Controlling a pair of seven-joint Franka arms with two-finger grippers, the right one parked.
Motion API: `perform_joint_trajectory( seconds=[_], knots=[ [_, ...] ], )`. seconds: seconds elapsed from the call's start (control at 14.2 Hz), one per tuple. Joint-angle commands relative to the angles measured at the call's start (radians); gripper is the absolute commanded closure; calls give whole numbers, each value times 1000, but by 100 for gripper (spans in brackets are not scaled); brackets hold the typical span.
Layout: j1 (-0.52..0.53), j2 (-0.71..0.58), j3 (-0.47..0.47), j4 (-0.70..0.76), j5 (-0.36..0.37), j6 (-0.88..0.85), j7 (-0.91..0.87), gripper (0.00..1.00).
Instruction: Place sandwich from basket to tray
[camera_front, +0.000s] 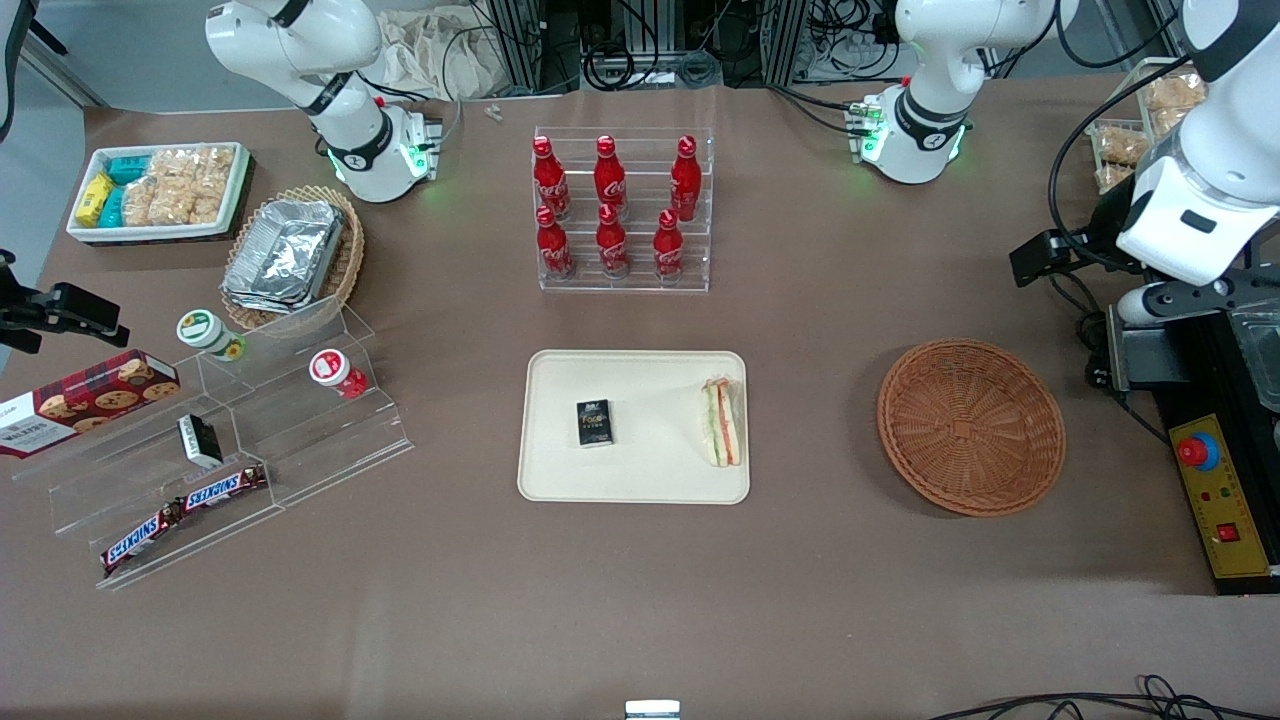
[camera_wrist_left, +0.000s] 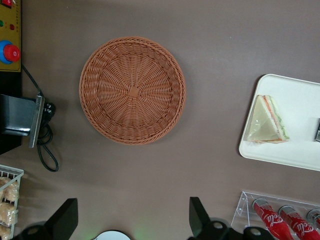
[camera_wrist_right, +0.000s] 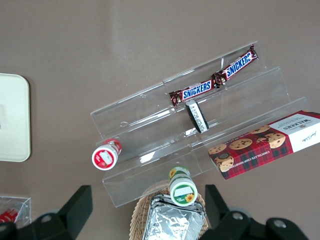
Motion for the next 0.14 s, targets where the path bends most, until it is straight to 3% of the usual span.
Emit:
perform_joint_trajectory(
  seconds=[0.0,0.07],
  knots=[
    [-21,-17,15,-11,-14,2,14,0],
    [-21,-15,14,-7,-15,1,14,0]
  ],
)
